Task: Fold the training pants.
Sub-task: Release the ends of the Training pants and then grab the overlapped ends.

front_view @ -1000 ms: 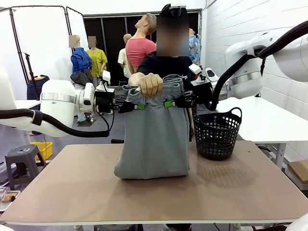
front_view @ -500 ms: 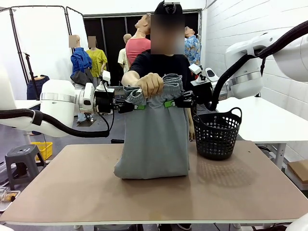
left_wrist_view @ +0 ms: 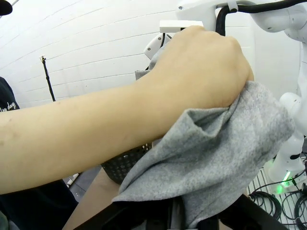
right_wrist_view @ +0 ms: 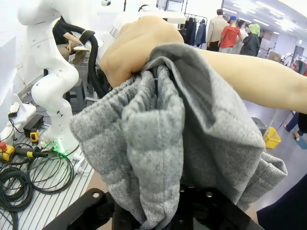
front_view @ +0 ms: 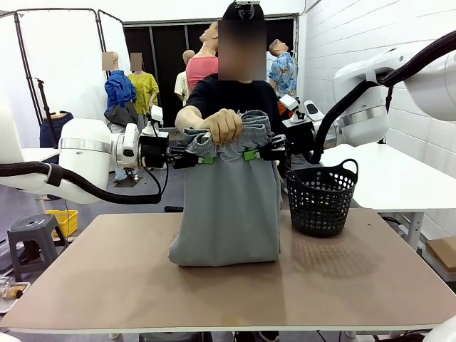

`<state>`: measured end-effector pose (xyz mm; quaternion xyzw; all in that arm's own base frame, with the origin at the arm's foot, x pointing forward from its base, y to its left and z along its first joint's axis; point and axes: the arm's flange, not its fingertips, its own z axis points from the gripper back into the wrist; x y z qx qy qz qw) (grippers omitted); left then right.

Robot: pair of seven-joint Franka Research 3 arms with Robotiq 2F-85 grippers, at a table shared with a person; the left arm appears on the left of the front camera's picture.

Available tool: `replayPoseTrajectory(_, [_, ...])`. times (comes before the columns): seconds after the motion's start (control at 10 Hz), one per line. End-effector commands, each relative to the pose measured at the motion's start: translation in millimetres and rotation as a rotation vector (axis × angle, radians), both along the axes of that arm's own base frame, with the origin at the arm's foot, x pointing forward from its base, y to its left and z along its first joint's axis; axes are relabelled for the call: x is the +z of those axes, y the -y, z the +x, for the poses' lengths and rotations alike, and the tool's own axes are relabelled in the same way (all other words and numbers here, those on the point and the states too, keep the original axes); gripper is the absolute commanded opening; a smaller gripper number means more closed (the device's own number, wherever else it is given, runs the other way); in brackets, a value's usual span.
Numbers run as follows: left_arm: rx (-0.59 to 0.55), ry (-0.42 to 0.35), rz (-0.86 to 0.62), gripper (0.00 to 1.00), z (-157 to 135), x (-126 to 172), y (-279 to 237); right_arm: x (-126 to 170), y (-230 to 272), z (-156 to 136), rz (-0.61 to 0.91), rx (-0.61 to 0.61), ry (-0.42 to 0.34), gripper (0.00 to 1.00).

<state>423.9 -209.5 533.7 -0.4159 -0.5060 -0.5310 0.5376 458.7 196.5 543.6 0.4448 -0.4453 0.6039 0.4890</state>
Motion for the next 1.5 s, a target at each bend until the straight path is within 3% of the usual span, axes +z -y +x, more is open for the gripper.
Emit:
replayPoseTrajectory(0.0, [0.002,-0.014,-0.016,0.80,1,0,-2,0,2,3,-0.005,-0.018,-0.020,0.76])
replayPoseTrajectory(0.1, [-0.004,-0.018,-0.014,1.00,1,-1,-3,0,2,4,-0.009,-0.021,-0.022,0.96])
replayPoseTrajectory(0.2, [-0.007,-0.026,-0.014,1.00,0,0,-6,-1,0,3,-0.004,-0.025,-0.029,1.00])
replayPoseTrajectory(1.0, [-0.032,-0.028,-0.026,1.00,-12,-5,-16,-4,2,6,-0.006,-0.054,-0.035,1.00])
replayPoseTrajectory(1.4, [0.114,0.009,0.018,1.00,-18,-11,-26,-4,15,4,0.004,-0.126,0.024,1.00])
